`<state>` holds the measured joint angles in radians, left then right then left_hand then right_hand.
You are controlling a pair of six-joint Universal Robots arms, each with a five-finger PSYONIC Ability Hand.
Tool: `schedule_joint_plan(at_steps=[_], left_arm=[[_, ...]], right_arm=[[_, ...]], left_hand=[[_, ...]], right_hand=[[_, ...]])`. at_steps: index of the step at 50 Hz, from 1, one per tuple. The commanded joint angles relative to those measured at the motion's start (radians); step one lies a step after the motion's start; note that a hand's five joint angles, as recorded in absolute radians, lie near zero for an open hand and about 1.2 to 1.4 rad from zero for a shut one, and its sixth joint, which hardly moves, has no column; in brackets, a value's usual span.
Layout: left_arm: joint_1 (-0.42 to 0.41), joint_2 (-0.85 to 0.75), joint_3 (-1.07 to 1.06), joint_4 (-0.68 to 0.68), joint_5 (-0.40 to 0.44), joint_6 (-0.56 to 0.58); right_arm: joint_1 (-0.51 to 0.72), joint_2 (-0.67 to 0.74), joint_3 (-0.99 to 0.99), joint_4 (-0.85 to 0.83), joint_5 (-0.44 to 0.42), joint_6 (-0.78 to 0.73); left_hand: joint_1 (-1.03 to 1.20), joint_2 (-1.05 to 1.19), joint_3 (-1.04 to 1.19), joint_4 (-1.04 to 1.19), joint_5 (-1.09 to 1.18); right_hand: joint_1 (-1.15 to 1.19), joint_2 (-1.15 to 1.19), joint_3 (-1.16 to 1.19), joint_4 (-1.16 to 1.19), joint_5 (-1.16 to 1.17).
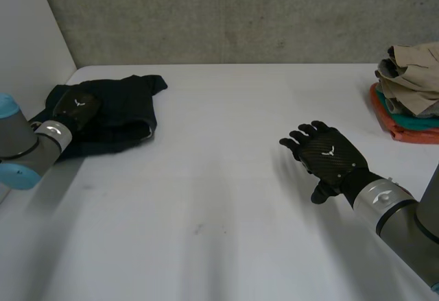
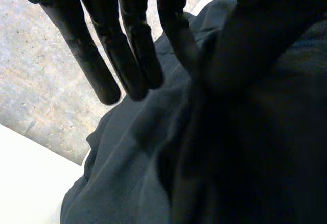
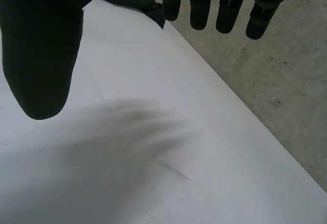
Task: Fold the laundry.
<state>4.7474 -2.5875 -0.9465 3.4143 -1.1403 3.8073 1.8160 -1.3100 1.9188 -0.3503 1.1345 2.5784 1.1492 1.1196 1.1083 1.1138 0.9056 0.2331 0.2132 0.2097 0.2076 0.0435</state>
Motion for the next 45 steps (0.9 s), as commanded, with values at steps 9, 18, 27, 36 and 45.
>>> schedule_joint_plan(at_steps=[9,18,27,36,45], left_arm=[[-0.133,0.185,-0.073,0.014,-0.173,-0.075],[-0.423,0.417,-0.162,0.02,-0.182,-0.463],[-0.711,0.305,-0.141,0.078,-0.254,-0.569],[-0.787,0.23,-0.144,0.121,-0.265,-0.568],[-0.675,0.48,-0.288,0.121,-0.262,-0.569]], right_arm=[[-0.023,-0.003,0.006,-0.012,0.004,0.011],[-0.064,-0.006,0.002,-0.012,0.013,0.014],[-0.069,-0.014,-0.007,-0.012,0.114,0.017],[-0.095,-0.017,-0.017,-0.012,0.197,0.019],[-0.101,-0.129,-0.055,0.014,0.272,0.042]], left_hand=[[0.247,0.277,0.288,0.282,0.316],[0.247,0.277,0.288,0.282,0.316],[0.247,0.277,0.288,0.282,0.316],[-0.971,-0.941,-0.93,-0.936,-0.902],[-0.965,-0.935,-0.924,-0.93,-0.896]], right_hand=[[-0.059,-0.039,-0.035,-0.033,-0.044],[-0.059,-0.039,-0.035,-0.033,-0.044],[-0.059,-0.039,-0.035,-0.033,-0.044],[-0.059,-0.039,-0.035,-0.033,-0.044],[-0.059,-0.039,-0.035,-0.033,-0.044]])
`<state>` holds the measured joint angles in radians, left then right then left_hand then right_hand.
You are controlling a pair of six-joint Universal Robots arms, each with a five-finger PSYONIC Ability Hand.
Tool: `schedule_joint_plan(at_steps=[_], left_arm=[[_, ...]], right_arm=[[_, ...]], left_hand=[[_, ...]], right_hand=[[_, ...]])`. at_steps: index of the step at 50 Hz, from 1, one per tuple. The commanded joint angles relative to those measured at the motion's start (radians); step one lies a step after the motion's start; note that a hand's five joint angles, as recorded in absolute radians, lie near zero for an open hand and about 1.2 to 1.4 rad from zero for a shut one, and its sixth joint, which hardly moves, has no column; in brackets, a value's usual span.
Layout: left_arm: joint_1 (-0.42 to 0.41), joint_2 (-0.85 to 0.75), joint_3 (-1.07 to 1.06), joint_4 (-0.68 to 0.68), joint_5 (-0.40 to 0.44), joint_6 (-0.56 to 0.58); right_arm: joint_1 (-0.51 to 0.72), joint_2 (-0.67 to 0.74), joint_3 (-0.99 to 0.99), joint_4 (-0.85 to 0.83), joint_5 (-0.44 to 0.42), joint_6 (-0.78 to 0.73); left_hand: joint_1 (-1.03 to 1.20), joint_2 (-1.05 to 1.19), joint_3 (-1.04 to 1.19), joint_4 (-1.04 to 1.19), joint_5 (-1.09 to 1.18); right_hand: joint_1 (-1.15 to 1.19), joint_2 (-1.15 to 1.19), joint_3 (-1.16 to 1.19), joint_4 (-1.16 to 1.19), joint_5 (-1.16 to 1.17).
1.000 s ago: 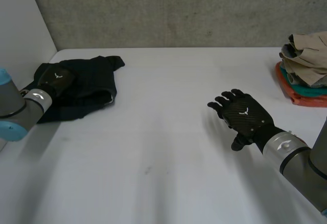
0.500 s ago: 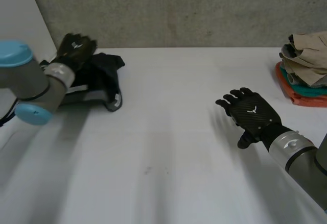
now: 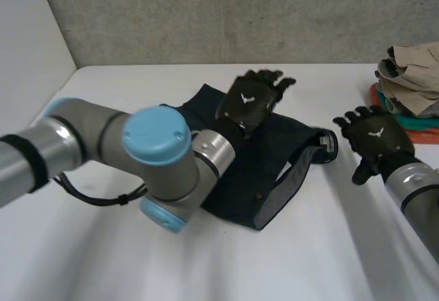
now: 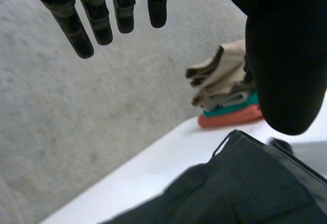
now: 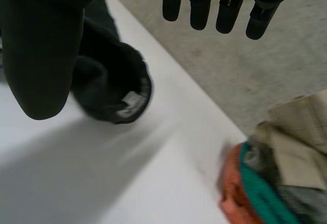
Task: Fold the laundry.
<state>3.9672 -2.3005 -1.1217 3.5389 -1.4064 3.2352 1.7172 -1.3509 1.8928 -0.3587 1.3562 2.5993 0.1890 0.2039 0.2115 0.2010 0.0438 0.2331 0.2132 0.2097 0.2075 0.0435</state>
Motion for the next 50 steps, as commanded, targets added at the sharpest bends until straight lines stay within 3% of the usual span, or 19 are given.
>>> schedule_joint_plan(at_steps=[1,7,11,15,18,21,25,32,38,43,45,46,50], left_arm=[[0.128,0.216,-0.128,-0.003,0.006,0.005],[0.297,0.288,-0.202,-0.002,0.024,0.014],[0.417,0.244,-0.208,-0.014,0.099,0.086],[0.53,0.146,-0.196,-0.09,0.242,0.246],[0.582,0.095,-0.181,-0.139,0.293,0.372],[0.609,0.047,-0.168,-0.164,0.308,0.454],[0.624,-0.029,-0.148,-0.186,0.311,0.578],[0.613,-0.079,-0.144,-0.178,0.308,0.652],[0.584,-0.085,-0.138,-0.176,0.308,0.653],[0.572,-0.082,-0.138,-0.175,0.303,0.655],[0.57,-0.077,-0.139,-0.176,0.302,0.655],[0.569,-0.074,-0.141,-0.176,0.3,0.655],[0.546,-0.065,-0.153,-0.187,0.267,0.65]], right_arm=[[-0.001,-0.103,-0.034,0.033,0.061,0.028],[0.025,-0.2,-0.081,0.214,0.145,0.12],[0.114,-0.211,-0.113,0.32,0.147,0.278],[0.249,-0.168,-0.142,0.377,0.147,0.407],[0.356,-0.072,-0.173,0.376,0.159,0.442],[0.433,0.014,-0.214,0.376,0.178,0.455],[0.539,0.151,-0.283,0.373,0.276,0.467],[0.599,0.289,-0.346,0.294,0.372,0.472],[0.621,0.367,-0.382,0.222,0.379,0.456],[0.625,0.426,-0.414,0.204,0.382,0.455],[0.625,0.43,-0.417,0.204,0.382,0.455],[0.624,0.43,-0.417,0.204,0.382,0.456],[0.614,0.415,-0.417,0.208,0.379,0.455]], left_hand=[[-0.005,-0.02,-0.027,-0.017,-0.034],[0.03,0.015,0.008,0.018,0.001],[0.08,0.065,0.058,0.068,0.051],[0.136,0.121,0.114,0.124,0.107],[0.139,0.124,0.117,0.127,0.11],[0.139,0.124,0.117,0.127,0.11],[0.154,0.139,0.131,0.142,0.124],[0.268,0.253,0.245,0.256,0.239],[0.728,0.714,0.706,0.716,0.699],[1.204,1.189,1.181,1.192,1.174],[1.207,1.192,1.185,1.195,1.178],[1.207,1.192,1.185,1.195,1.178],[1.207,1.192,1.185,1.195,1.178]], right_hand=[[-0.059,-0.039,-0.035,-0.033,-0.044],[-0.059,-0.039,-0.035,-0.033,-0.044],[-0.059,-0.039,-0.035,-0.033,-0.044],[-0.059,-0.039,-0.035,-0.033,-0.044],[-0.059,-0.039,-0.035,-0.033,-0.044],[-0.059,-0.039,-0.035,-0.033,-0.044],[-0.059,-0.039,-0.035,-0.033,-0.044],[-0.059,-0.039,-0.035,-0.033,-0.044],[-0.059,-0.039,-0.035,-0.033,-0.044],[0.233,0.253,0.256,0.258,0.248],[0.35,0.37,0.374,0.376,0.365],[0.624,0.644,0.648,0.65,0.639],[1.162,1.182,1.185,1.187,1.177]])
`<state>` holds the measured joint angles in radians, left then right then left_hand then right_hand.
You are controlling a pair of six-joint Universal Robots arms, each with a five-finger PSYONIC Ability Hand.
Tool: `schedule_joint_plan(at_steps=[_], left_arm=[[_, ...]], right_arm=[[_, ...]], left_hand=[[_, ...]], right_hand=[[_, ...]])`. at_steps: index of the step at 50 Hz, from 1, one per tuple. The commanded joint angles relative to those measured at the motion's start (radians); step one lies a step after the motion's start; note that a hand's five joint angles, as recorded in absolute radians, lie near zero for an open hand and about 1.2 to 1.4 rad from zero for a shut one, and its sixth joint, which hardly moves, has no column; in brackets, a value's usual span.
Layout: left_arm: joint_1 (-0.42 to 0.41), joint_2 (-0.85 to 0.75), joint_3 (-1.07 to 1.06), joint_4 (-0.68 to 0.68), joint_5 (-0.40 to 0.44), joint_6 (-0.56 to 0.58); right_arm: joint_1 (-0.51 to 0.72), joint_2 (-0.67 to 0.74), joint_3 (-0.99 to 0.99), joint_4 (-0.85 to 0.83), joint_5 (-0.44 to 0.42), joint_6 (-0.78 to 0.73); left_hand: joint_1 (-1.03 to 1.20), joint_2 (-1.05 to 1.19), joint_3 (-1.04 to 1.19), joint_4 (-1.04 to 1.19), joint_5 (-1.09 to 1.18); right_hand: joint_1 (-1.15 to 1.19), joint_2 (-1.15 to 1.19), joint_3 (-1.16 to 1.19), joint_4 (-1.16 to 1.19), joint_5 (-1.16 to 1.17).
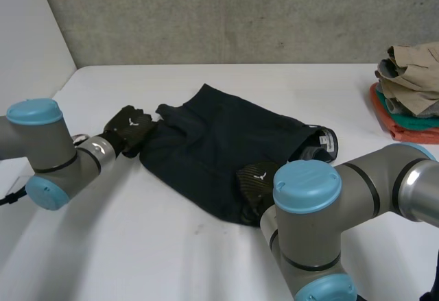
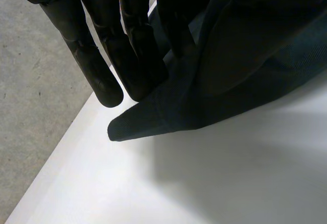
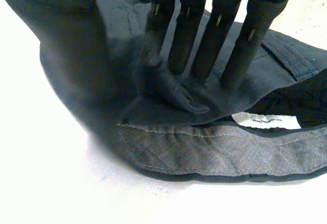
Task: Fold the laundry.
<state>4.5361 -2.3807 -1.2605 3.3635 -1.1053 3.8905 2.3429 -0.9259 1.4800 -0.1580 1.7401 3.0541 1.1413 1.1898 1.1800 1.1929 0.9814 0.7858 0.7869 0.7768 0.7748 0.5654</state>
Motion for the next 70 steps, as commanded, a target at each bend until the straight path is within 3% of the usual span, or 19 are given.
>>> schedule_joint_plan(at_steps=[1,7,16,22,27,33,39,40,42,43,44,46,51,56,63,70], left_arm=[[-0.026,0.024,-0.017,-0.013,-0.044,-0.006],[-0.058,0.213,-0.062,-0.062,-0.113,-0.06],[-0.129,0.647,-0.099,-0.208,-0.137,-0.38],[-0.138,0.785,-0.1,-0.243,-0.137,-0.537],[-0.143,0.732,-0.105,-0.245,-0.151,-0.576],[-0.218,0.448,-0.031,-0.237,-0.26,-0.569],[-0.238,0.147,0.179,-0.205,-0.37,-0.516],[-0.255,0.109,0.215,-0.194,-0.384,-0.501],[-0.273,0.097,0.23,-0.185,-0.386,-0.484],[-0.282,0.097,0.23,-0.181,-0.386,-0.477],[-0.299,0.103,0.222,-0.171,-0.386,-0.47],[-0.313,0.116,0.205,-0.167,-0.387,-0.47],[-0.312,0.309,0.046,-0.162,-0.389,-0.467],[-0.302,0.448,-0.155,-0.138,-0.389,-0.464],[-0.276,0.449,-0.269,-0.145,-0.384,-0.464],[-0.276,0.275,-0.215,-0.144,-0.383,-0.439]], right_arm=[[-0.016,-0.014,-0.006,0.008,-0.005,0.0],[-0.05,-0.161,0.003,0.029,-0.008,-0.032],[-0.2,-0.532,-0.049,0.129,-0.011,-0.307],[-0.212,-0.599,-0.133,0.17,-0.011,-0.327],[-0.269,-0.512,-0.176,0.209,-0.04,-0.328],[-0.318,-0.259,-0.237,0.203,-0.063,-0.325],[-0.309,-0.002,-0.359,0.121,-0.062,-0.321],[-0.307,0.027,-0.371,0.094,-0.062,-0.319],[-0.307,0.035,-0.371,0.074,-0.062,-0.319],[-0.307,0.032,-0.369,0.071,-0.06,-0.318],[-0.307,0.021,-0.362,0.069,-0.063,-0.31],[-0.306,-0.005,-0.339,0.072,-0.07,-0.304],[-0.316,-0.161,-0.238,0.084,-0.111,-0.305],[-0.356,-0.284,-0.201,0.254,-0.215,-0.34],[-0.402,-0.223,-0.286,0.498,-0.29,-0.336],[-0.404,-0.096,-0.351,0.508,-0.303,-0.313]], left_hand=[[0.255,0.207,0.216,0.203,0.24],[0.255,0.207,0.216,0.203,0.24],[0.255,0.207,0.216,0.203,0.24],[0.255,0.207,0.216,0.203,0.24],[0.255,0.207,0.216,0.203,0.24],[0.255,0.207,0.216,0.203,0.24],[0.247,0.198,0.208,0.195,0.232],[-0.123,-0.171,-0.161,-0.174,-0.137],[-0.541,-0.59,-0.58,-0.593,-0.556],[-0.691,-0.74,-0.73,-0.743,-0.706],[-0.832,-0.881,-0.871,-0.884,-0.847],[-0.881,-0.929,-0.919,-0.932,-0.895],[-0.869,-0.918,-0.908,-0.921,-0.884],[-0.746,-0.795,-0.785,-0.798,-0.761],[-0.693,-0.741,-0.732,-0.745,-0.708],[-0.699,-0.747,-0.737,-0.75,-0.713]], right_hand=[[0.61,0.609,0.619,0.621,0.656],[0.61,0.609,0.619,0.621,0.656],[0.61,0.609,0.619,0.621,0.656],[0.61,0.609,0.619,0.621,0.656],[0.61,0.609,0.619,0.621,0.656],[0.61,0.609,0.619,0.621,0.656],[0.61,0.609,0.619,0.621,0.656],[0.254,0.253,0.263,0.265,0.3],[-0.465,-0.466,-0.456,-0.454,-0.419],[-0.611,-0.612,-0.602,-0.6,-0.565],[-0.611,-0.612,-0.602,-0.6,-0.565],[-0.611,-0.612,-0.602,-0.6,-0.565],[-0.611,-0.612,-0.602,-0.6,-0.565],[-0.611,-0.612,-0.602,-0.6,-0.565],[-0.49,-0.491,-0.481,-0.479,-0.444],[-0.273,-0.274,-0.264,-0.262,-0.227]])
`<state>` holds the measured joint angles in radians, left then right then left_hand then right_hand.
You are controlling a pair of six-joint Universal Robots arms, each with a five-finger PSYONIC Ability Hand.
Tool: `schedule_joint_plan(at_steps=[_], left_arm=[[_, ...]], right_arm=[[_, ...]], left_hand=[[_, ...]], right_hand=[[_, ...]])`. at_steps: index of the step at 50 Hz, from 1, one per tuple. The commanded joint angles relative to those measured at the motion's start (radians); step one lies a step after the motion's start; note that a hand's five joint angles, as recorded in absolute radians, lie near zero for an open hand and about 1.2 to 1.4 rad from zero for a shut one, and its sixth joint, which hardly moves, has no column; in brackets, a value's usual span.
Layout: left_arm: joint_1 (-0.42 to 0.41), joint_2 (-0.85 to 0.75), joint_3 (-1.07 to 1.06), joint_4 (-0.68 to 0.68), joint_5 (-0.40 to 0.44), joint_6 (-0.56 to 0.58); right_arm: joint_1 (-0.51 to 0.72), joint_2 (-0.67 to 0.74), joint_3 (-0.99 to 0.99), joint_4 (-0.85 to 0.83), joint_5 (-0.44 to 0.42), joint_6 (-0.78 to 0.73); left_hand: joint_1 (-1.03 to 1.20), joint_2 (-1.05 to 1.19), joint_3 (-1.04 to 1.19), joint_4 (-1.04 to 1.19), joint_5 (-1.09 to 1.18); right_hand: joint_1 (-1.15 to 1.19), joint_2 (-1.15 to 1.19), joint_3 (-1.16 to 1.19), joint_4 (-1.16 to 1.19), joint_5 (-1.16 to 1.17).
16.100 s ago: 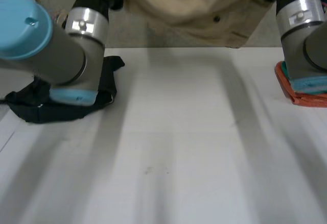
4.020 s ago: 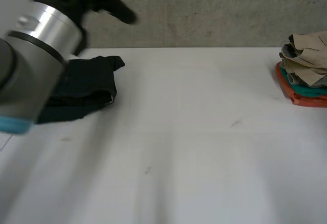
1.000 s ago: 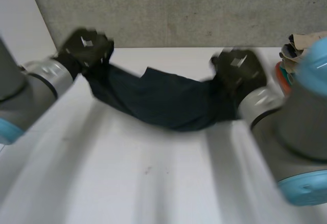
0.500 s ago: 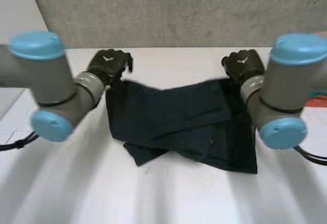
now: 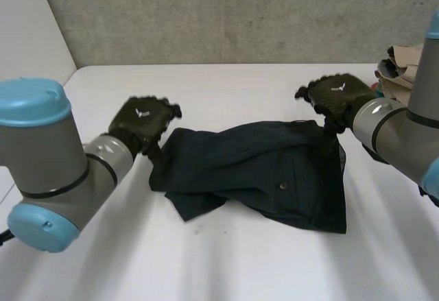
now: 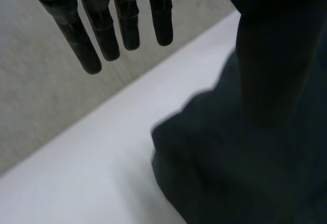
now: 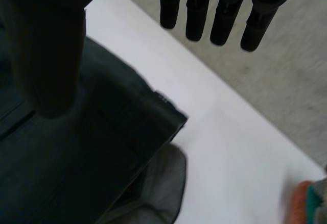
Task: Fold the laundry.
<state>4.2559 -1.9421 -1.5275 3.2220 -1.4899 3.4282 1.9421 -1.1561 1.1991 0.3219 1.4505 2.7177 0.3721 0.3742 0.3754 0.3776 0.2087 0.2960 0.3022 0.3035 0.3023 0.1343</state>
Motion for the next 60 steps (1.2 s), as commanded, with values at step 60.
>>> schedule_joint_plan(at_steps=[60], left_arm=[[-0.031,-0.079,0.076,-0.071,0.091,-0.03]], right_arm=[[0.011,-0.335,0.076,0.085,-0.015,-0.176]], left_hand=[[0.0,-0.002,-0.003,-0.006,-0.011]], right_hand=[[1.1,1.094,1.093,1.094,1.087]])
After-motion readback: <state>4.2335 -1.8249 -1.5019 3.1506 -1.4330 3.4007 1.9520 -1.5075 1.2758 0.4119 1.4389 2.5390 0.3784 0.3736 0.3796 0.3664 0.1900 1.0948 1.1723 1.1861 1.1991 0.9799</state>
